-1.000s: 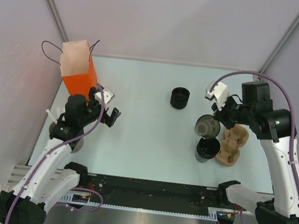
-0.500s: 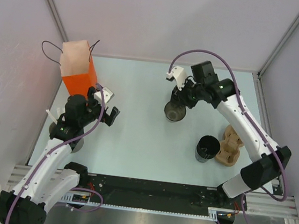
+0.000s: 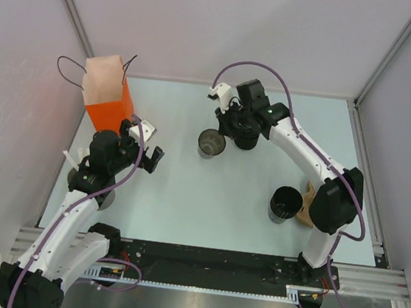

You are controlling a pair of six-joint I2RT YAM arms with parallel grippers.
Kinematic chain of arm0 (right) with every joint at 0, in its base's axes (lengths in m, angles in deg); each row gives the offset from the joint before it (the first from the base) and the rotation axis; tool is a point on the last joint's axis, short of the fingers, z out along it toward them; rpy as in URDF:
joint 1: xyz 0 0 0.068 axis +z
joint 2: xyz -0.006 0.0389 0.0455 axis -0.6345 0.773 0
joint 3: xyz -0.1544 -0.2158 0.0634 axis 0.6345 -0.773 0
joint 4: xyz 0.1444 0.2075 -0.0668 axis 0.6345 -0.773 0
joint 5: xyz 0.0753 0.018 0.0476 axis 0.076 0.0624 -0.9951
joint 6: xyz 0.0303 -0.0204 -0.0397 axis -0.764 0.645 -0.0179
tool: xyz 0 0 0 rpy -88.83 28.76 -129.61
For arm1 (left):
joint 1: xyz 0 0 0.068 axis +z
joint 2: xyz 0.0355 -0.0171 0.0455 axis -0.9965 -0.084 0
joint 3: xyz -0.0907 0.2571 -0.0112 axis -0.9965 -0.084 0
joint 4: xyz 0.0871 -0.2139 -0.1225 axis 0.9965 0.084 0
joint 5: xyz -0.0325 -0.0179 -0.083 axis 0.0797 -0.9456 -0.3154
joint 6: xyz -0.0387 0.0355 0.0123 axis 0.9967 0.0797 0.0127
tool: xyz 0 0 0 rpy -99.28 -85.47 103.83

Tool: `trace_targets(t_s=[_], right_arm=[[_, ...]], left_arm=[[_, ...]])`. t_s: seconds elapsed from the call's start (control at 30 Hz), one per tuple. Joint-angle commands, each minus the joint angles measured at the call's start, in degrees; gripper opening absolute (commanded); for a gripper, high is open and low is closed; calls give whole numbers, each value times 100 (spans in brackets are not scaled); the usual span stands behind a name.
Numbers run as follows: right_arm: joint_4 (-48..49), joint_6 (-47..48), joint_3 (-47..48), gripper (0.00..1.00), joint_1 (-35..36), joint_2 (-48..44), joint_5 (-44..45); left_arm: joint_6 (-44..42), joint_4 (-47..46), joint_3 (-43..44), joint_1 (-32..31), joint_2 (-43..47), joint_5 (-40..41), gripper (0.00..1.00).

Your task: Pack the takeout coffee

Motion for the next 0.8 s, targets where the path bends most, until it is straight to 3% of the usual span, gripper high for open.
trace_targets(t_s=[0.0,0.77], right_arm=[[339,-256,225,0,133,296,-182],[58,-107,260,0,380,1352,2]], left_arm=[[-33,-230,-41,21,85,-45,100],[-41,-256,-41,21,41,-45,100]])
